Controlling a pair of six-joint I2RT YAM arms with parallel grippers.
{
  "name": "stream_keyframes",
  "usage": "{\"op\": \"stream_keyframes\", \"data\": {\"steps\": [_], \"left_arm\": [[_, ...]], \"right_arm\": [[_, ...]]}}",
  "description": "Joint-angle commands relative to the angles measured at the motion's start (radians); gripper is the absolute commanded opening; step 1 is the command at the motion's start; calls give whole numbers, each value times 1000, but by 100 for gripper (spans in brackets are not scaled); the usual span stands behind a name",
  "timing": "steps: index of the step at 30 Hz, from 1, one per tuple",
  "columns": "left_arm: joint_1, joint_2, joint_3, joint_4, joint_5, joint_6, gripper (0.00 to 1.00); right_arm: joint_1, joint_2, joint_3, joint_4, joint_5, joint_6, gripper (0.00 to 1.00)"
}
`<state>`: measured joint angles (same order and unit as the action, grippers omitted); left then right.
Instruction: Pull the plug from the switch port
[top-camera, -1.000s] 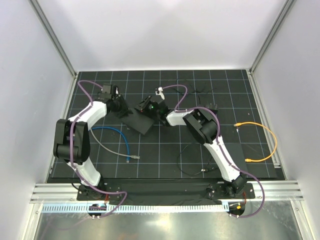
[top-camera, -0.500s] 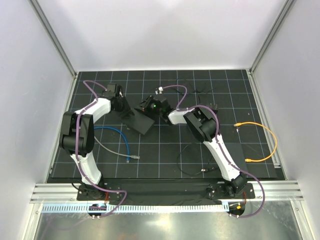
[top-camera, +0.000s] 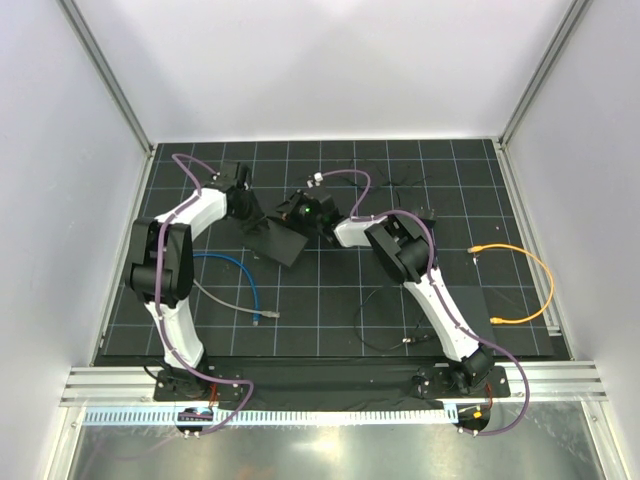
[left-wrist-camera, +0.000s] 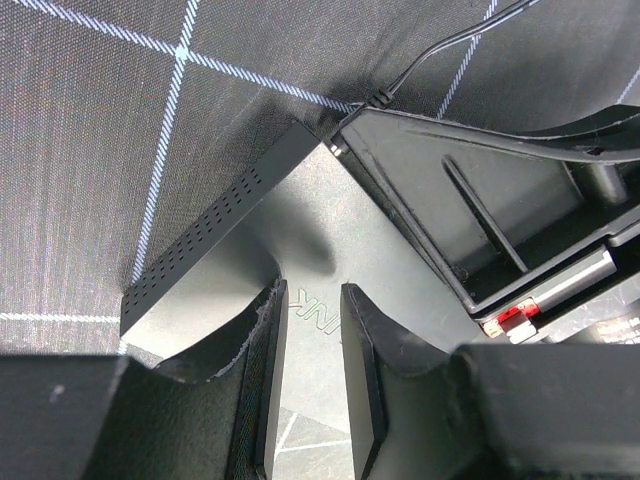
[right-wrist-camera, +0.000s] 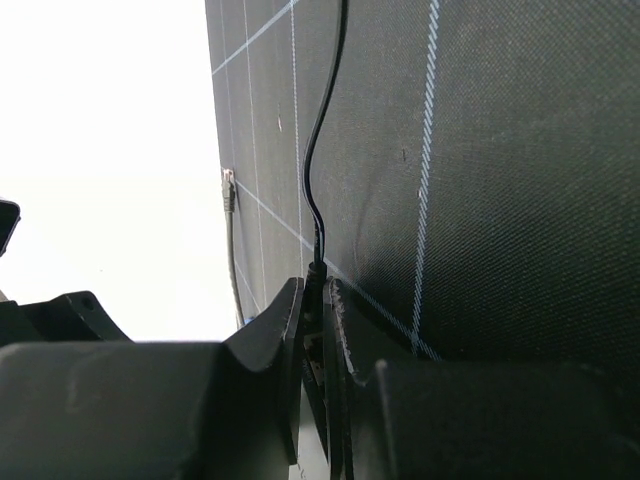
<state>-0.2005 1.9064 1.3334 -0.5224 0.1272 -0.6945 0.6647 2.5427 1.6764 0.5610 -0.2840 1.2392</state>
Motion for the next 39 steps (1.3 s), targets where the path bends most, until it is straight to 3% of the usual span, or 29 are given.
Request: {"op": "stream_keyframes", "data": {"steps": [1,8,15,29,35,39], "left_arm": [[-8,52,-5,-109,-77,21,32],[-8,106,-14,-126,-81,20,31],[-14,134,-10,-128,-81,21,31],[-19,-95,-42,-41,-69,58,34],[-20,-142,-43,-30,-41,59,34],[-19,-153,-48,-24,-28,56,34]], "right_arm": [[0,2,-24,31,91,17,1],[-22,11,-93,217,192,163,1],[-33,10,-32,191,206,132,1],[-70,-247,22,-254,233,-397,1],[-112,-300,204,-677,335,-567,1],[-183,-318,259,-858,335,-589,1]]}}
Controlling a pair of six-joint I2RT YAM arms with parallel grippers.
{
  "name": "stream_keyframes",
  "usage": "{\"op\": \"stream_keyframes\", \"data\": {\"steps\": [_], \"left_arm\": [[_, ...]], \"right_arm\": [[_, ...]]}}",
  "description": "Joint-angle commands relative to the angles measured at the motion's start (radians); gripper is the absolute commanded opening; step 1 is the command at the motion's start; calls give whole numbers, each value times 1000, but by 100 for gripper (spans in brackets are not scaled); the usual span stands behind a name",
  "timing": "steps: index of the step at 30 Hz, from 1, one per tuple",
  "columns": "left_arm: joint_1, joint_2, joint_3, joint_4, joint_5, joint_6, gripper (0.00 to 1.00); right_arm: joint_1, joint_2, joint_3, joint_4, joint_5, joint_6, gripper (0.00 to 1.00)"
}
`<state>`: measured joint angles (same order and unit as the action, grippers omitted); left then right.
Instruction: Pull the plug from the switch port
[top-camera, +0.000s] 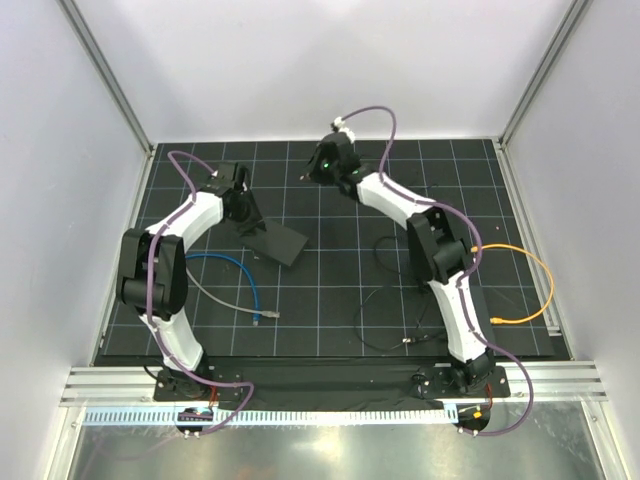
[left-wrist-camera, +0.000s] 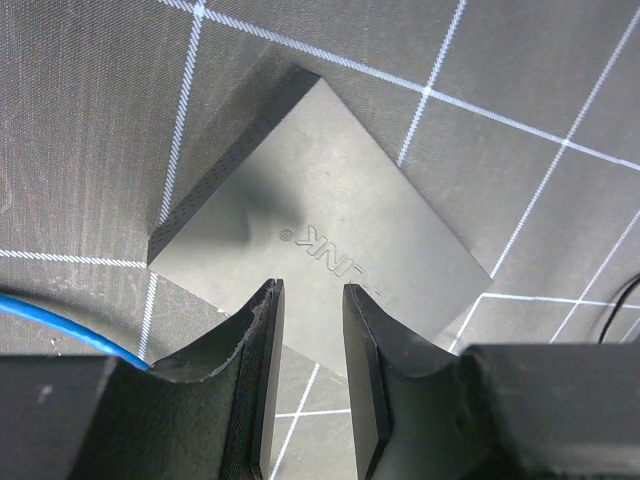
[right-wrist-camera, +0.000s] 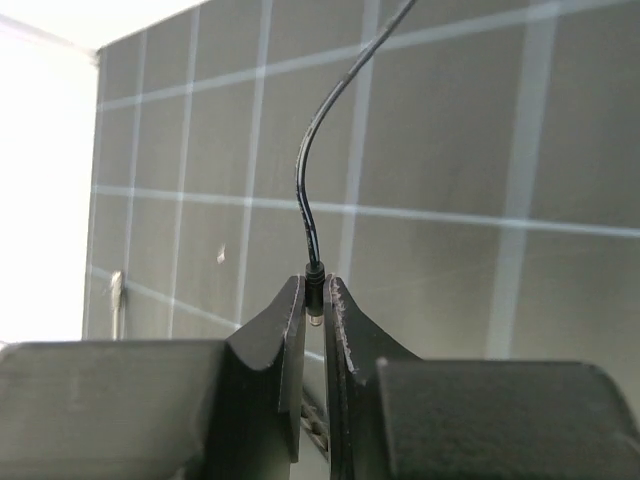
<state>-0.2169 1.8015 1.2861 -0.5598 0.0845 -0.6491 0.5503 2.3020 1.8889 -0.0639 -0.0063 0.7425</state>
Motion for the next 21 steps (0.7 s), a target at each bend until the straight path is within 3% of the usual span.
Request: {"op": "stream_keyframes", "data": {"steps": [1,13,16,17,21], "left_arm": [[-2,-47,-1,14,15,12,34],[-4,-36,-1,21,57,2,34],[-4,-34,-2,24,72,-3,35],[-4,-30,-2,27,78,-4,35],[-4,-31,-4,28,90,-9,35]], "right_arm": [[-82,-85,50,-252,61,-112,1],[-207,-76,141,-493,210,-350,5],[-228,-55,177,-545,198,-354,18],[-230,-50,188,-559,197,-353,30],[-230,-73,213,-626,195,-324,43]]}}
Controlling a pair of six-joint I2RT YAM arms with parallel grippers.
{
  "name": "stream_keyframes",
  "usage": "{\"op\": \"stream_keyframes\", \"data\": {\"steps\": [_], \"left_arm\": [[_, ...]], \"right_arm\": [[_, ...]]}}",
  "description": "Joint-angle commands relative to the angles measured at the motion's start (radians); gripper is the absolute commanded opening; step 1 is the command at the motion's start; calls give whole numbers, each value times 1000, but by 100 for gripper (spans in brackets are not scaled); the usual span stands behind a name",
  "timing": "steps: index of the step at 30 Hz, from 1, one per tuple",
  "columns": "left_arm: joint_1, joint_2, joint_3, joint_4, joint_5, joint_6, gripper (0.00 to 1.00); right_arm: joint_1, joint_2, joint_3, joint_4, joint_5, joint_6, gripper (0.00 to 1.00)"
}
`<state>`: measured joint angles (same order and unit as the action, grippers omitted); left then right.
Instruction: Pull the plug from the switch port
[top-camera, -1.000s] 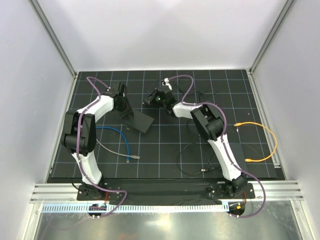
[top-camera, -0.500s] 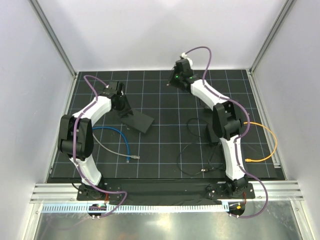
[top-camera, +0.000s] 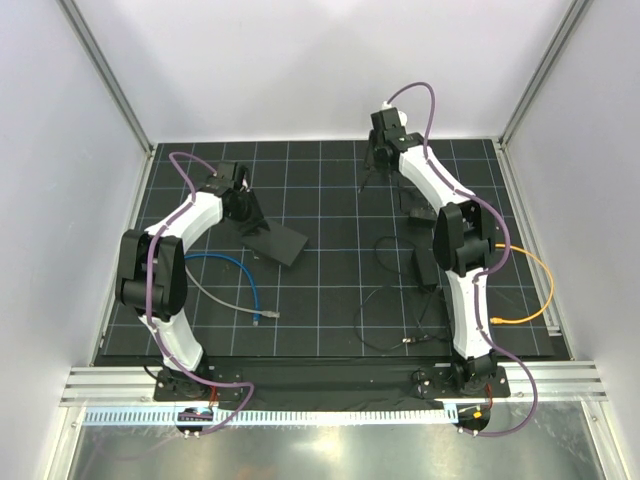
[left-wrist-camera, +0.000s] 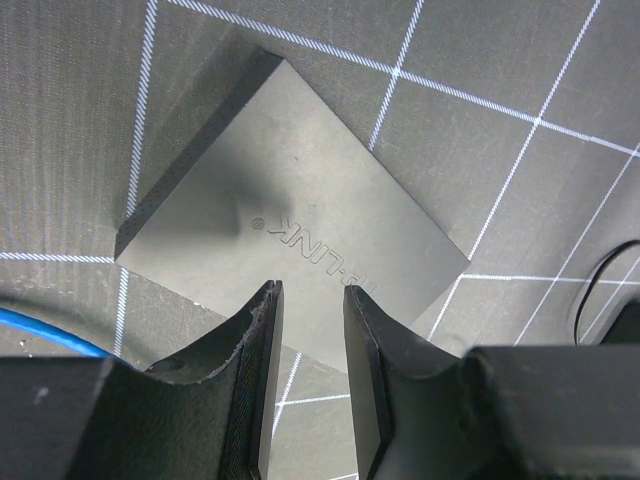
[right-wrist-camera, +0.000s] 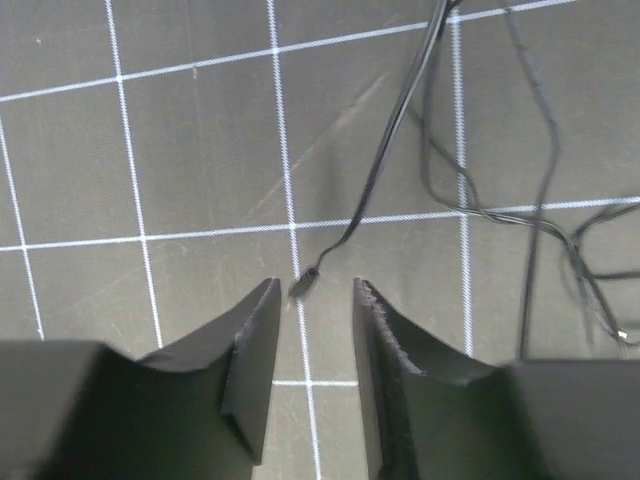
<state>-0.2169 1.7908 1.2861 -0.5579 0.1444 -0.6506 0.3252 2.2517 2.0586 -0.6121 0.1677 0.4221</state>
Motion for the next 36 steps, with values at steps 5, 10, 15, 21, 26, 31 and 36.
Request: {"op": "stream_keyframes", "data": {"steps": [5,10,15,21,26,31,36], "left_arm": [[-4,-30,-10,30,31,-11,35],[-4,-33,-10,30,30,-12,35],[-4,-48,-14,32,29,-20,35],[-2,-84,-13,15,-34,8,36],[17,-111,-63,44,-43,-50,31],[27,-134,-117,62,-81,-112,31],[45,-142,-145,69,-91,-162,28]], "right_arm": [[-6,-113,-37,-97,-17,44,51],[3,-260,-167,-117,-36,53,52],[38,-412,-368,-92,-53,56,53],[153,-572,-627,-2,-8,69,59],[276,-567,-759,93,-74,147,59],[365,-515,-790,176,-129,208,56],[443,-426,-749,247,-152,242,43]]}}
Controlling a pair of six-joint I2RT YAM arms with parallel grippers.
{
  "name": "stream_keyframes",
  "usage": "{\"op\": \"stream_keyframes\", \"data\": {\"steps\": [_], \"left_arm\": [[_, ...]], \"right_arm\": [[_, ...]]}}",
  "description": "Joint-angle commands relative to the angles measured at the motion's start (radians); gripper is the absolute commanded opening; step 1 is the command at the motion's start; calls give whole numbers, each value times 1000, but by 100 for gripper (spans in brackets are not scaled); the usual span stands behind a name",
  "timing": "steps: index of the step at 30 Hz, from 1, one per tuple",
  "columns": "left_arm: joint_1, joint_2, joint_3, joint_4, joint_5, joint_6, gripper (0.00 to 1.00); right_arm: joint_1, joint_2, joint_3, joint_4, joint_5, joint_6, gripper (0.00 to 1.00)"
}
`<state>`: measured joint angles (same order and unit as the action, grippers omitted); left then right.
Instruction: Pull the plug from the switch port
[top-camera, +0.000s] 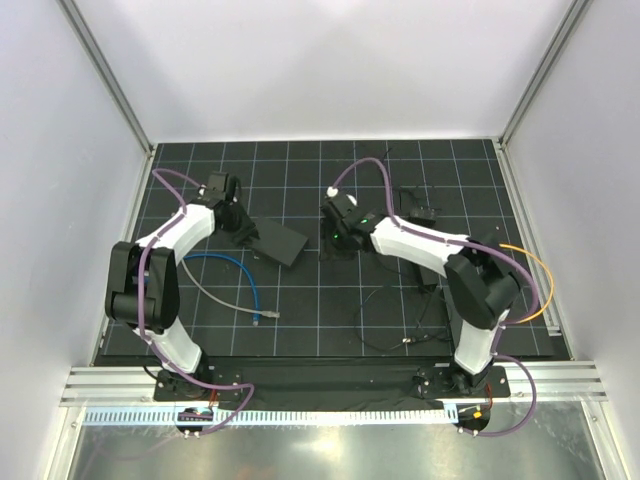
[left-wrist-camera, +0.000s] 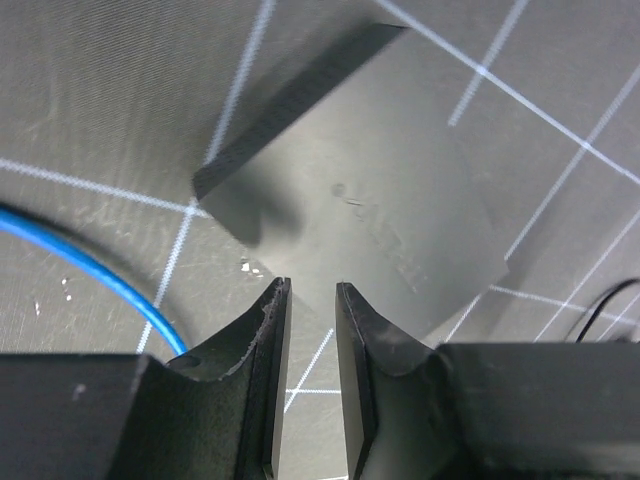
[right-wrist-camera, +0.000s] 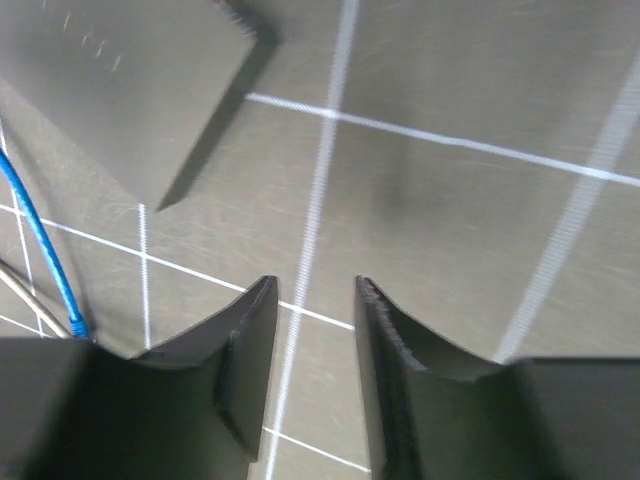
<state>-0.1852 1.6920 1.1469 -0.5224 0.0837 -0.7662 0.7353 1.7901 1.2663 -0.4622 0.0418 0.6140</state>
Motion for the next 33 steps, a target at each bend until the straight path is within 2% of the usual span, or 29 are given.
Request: {"op": "stream_keyframes", "data": {"steps": [1,7,10,28,33], "left_arm": [[16,-43,-6,33,-33,-48,28],[47,-32,-10,24,-12,-81,25],[53,-34,-12,25,-2,-85,25],[69,-60,-16,32,-1,-85,25],[69,-61,-16,32,-1,-85,25]], "right_arm": [[42,72,65,103,-29,53,40],[79,158,116,126,-25,72,20],[84,172,128,131,3,72,16],[108,270,220,180,-28,119,14],[118,293,222,261,-112,191,14]]}}
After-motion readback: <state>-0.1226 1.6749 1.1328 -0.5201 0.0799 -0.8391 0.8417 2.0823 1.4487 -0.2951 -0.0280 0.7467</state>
